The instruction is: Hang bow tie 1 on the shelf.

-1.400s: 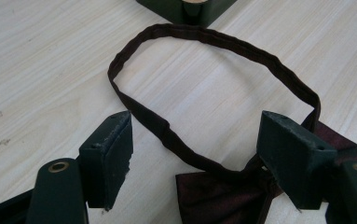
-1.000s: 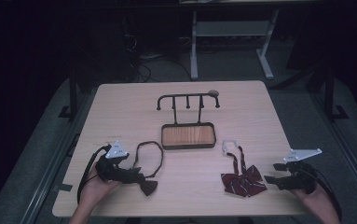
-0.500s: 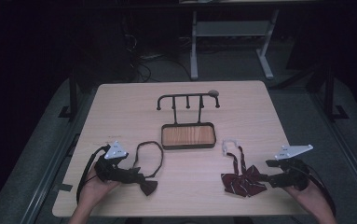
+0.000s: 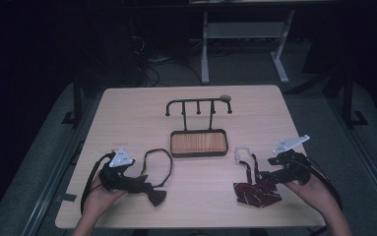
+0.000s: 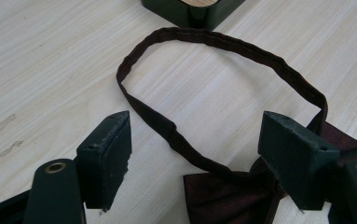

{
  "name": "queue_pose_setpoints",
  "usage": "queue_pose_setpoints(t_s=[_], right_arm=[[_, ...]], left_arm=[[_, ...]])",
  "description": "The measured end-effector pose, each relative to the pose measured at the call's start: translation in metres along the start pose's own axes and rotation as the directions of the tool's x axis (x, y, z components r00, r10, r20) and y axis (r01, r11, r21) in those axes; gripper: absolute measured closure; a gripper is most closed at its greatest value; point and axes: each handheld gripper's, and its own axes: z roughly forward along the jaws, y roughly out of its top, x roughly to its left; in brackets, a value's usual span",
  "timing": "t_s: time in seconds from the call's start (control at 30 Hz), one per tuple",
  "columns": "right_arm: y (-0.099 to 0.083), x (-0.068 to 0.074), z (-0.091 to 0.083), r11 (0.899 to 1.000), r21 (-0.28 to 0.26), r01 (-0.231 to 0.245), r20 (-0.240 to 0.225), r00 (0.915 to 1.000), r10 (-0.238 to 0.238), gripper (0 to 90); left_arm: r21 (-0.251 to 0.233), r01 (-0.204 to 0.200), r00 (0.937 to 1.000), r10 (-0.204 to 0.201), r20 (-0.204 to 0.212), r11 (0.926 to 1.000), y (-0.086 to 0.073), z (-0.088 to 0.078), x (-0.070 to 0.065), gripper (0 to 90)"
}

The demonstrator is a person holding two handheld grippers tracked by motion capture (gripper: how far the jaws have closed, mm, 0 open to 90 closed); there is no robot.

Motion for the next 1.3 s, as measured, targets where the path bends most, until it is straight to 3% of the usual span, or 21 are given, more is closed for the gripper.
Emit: queue_pose_setpoints(t_s=[0.2,0.57,0.97,1.07,1.3], right_arm=[[0.014,-0.002,0.006,0.999,0.036,0.038,0.003,0.9993,-0.038,41.2],[0.037,-0.006,0.019,0.995,0.089,0.054,-0.016,0.9985,-0.053,43.0],[0.057,-0.015,0.033,0.988,0.146,0.047,-0.019,0.9988,-0.045,44.7],[0.062,-0.02,0.037,0.986,0.163,0.042,-0.019,0.999,-0.04,44.9],[0.067,-0.036,0.049,0.98,0.198,0.007,-0.011,0.9999,-0.005,47.4]], left_arm=[[0.004,-0.003,0.9999,0.003,-0.011,1.0,0.001,-0.002,0.001,26.2],[-0.009,0.002,0.9998,-0.002,-0.019,1.0,0.001,-0.003,0.001,26.3],[-0.024,0.006,0.9999,-0.006,-0.013,0.9997,0.001,-0.005,0.0,26.3],[-0.023,0.024,0.9997,-0.024,-0.007,0.9994,0.001,-0.003,0.0,26.3],[-0.019,0.02,0.9998,-0.02,-0.008,0.9996,0.0,-0.003,0.002,26.2]])
